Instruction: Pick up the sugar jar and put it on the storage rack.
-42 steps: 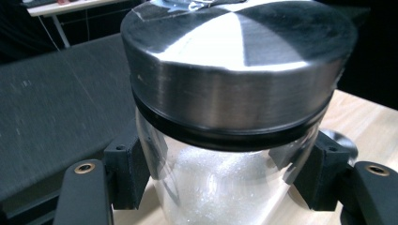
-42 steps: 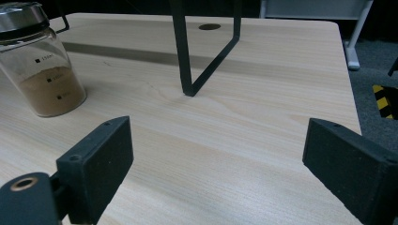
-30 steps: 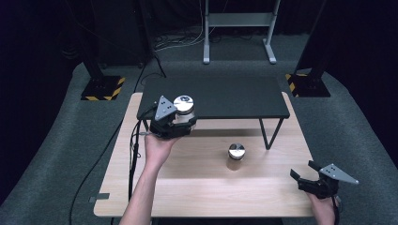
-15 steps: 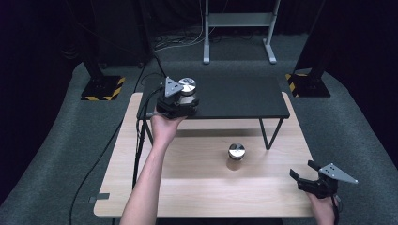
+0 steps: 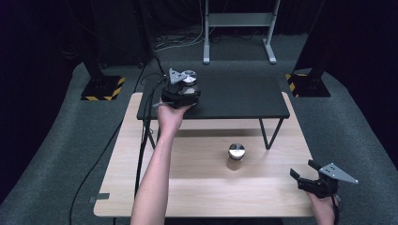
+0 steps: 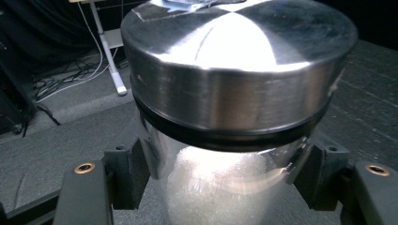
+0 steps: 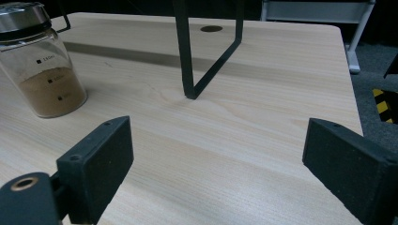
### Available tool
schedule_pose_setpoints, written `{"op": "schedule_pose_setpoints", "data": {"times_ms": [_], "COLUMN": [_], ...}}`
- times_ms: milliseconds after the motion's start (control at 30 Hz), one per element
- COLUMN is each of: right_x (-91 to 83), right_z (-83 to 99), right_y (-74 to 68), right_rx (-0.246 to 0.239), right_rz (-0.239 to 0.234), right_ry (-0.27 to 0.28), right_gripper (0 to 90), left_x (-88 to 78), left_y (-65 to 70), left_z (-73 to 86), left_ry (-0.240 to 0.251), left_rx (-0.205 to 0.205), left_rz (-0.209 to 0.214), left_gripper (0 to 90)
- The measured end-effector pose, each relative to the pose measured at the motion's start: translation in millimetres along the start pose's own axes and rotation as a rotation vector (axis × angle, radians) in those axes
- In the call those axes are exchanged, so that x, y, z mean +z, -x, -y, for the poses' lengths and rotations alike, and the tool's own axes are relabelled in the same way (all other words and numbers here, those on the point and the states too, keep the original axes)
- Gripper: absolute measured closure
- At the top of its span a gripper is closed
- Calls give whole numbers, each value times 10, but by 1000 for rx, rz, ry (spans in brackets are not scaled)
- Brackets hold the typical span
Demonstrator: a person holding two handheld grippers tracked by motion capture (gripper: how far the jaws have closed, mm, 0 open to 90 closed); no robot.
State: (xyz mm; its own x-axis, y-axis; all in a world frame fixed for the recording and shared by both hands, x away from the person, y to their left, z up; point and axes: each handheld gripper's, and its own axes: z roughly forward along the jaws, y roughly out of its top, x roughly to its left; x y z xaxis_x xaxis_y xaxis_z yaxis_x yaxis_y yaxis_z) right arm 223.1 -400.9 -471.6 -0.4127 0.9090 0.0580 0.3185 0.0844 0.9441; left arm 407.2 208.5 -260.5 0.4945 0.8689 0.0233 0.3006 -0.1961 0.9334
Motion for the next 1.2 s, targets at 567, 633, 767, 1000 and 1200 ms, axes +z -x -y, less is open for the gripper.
{"op": "schedule_pose_setpoints", "data": {"times_ms": [567, 633, 767, 1000, 1200], "right_x": [15, 12, 12, 23, 26], "right_z": [-5, -2, 0, -7, -3], "right_y": [-6, -6, -7, -13, -25], "right_rx": [-6, -5, 1, 1, 0], "right_rz": [-4, -3, -4, -10, -12], "right_ry": [-6, -5, -5, -11, -12], "right_gripper": [75, 75, 75, 75, 75], "left_x": [-299, -395, -596, -890, -1068], "left_y": [-75, -92, -115, -47, -33], "left_z": [-13, 10, 86, 320, 623], "left_ry": [15, 23, 36, 60, 78], "left_rx": [-1, 2, 20, 91, 121], "left_rz": [-10, -8, 2, -7, -9], "left_gripper": [93, 73, 68, 67, 84]}}
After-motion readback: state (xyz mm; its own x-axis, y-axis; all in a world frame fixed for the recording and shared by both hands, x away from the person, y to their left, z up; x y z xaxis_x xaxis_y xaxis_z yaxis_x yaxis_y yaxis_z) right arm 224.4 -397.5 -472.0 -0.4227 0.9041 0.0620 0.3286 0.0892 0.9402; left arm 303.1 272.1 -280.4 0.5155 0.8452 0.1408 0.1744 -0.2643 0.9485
